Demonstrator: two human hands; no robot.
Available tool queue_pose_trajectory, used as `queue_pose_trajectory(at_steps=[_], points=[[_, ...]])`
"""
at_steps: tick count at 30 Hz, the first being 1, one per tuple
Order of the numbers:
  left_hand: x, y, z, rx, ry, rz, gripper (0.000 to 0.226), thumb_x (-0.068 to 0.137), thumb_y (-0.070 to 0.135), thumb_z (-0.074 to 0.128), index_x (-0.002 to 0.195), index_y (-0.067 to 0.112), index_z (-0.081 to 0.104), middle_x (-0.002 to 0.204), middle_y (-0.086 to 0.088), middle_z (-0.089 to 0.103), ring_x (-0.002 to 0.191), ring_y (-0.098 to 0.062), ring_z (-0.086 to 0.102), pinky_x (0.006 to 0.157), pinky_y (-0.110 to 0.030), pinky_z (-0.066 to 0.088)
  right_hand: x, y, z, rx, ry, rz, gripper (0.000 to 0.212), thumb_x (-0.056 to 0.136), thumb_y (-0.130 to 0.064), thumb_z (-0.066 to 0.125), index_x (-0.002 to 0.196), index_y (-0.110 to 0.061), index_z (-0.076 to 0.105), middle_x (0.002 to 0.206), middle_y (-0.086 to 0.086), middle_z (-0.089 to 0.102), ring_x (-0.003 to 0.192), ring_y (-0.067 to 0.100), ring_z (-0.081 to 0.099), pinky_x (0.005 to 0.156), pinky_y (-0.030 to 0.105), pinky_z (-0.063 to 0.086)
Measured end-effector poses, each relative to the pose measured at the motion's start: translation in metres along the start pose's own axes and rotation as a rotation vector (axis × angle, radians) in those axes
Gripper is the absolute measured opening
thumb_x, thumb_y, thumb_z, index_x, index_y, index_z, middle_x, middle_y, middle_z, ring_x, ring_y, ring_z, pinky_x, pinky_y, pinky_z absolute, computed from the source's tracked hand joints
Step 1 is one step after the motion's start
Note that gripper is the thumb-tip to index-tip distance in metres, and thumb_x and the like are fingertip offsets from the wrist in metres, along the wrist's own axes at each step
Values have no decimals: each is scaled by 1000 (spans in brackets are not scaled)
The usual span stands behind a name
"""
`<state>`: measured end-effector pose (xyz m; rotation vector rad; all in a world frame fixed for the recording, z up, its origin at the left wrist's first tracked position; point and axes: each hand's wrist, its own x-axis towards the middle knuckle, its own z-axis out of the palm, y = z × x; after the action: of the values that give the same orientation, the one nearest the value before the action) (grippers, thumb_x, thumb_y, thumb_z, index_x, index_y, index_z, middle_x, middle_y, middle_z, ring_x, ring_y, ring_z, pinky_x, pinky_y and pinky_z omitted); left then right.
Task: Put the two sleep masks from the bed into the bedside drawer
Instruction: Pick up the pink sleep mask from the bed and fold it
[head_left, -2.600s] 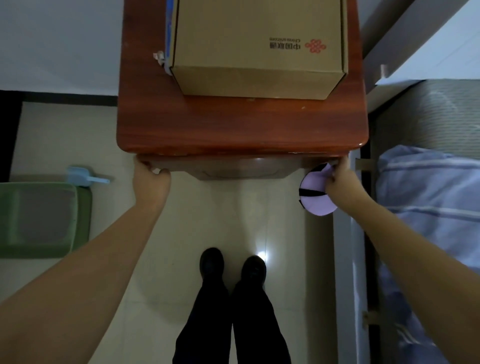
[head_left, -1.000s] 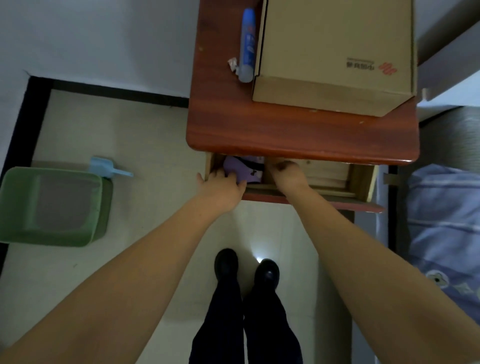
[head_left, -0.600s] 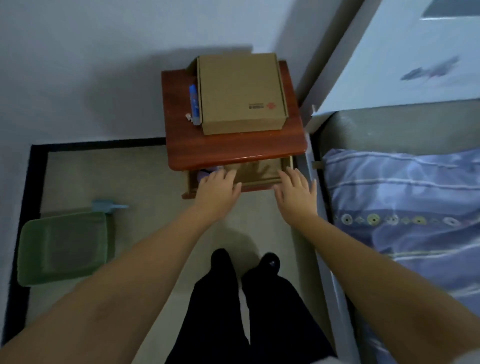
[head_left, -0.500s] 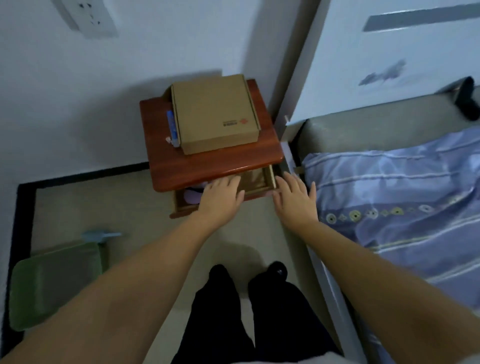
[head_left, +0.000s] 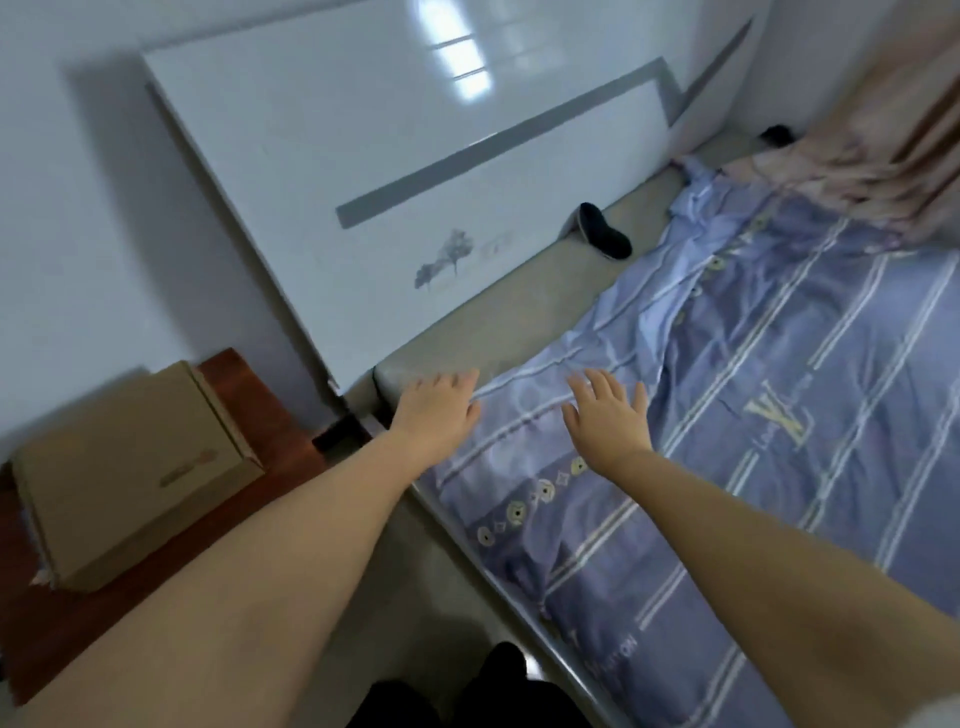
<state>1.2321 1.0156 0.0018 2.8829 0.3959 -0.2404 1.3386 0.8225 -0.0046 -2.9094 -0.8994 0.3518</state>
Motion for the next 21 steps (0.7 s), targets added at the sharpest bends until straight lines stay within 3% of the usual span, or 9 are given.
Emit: queue_pose_trajectory(at_steps=[10, 15, 18, 20, 21], points=[[196, 30, 10, -57, -122, 108, 49, 98, 33, 34, 142, 12, 29, 142, -17, 42, 123, -34, 45, 99, -44, 38, 138, 92, -10, 78, -54, 212, 45, 98, -35, 25, 140, -20, 27, 153, 6, 24, 142, 25, 15, 116, 57, 11], [319, 19, 53, -92, -210, 184, 48, 98, 32, 36, 141, 12, 30, 141, -17, 42, 123, -35, 46, 98, -45, 38, 247, 113, 24, 158, -105, 357, 43, 98, -32, 25, 138, -20, 29, 152, 7, 25, 141, 26, 17, 114, 56, 14], [359, 6, 73, -56, -227, 202, 51, 97, 33, 38, 143, 12, 29, 144, -17, 40, 126, -34, 43, 101, -44, 37, 289, 107, 37, 191, -183, 348, 45, 98, -32, 26, 141, -21, 25, 155, 8, 18, 143, 26, 13, 116, 55, 10], [449, -5, 120, -35, -278, 223, 54, 95, 35, 38, 143, 13, 27, 146, -17, 36, 131, -32, 38, 105, -44, 33, 381, 128, 71, 215, -189, 392, 47, 98, -31, 29, 142, -19, 23, 155, 9, 19, 142, 27, 15, 116, 54, 13], [451, -4, 123, -5, -290, 239, 57, 95, 37, 37, 145, 14, 23, 150, -17, 31, 137, -31, 31, 109, -46, 30, 388, 127, 68, 209, -168, 385, 47, 97, -30, 31, 142, -18, 24, 154, 10, 22, 142, 28, 17, 116, 53, 15]])
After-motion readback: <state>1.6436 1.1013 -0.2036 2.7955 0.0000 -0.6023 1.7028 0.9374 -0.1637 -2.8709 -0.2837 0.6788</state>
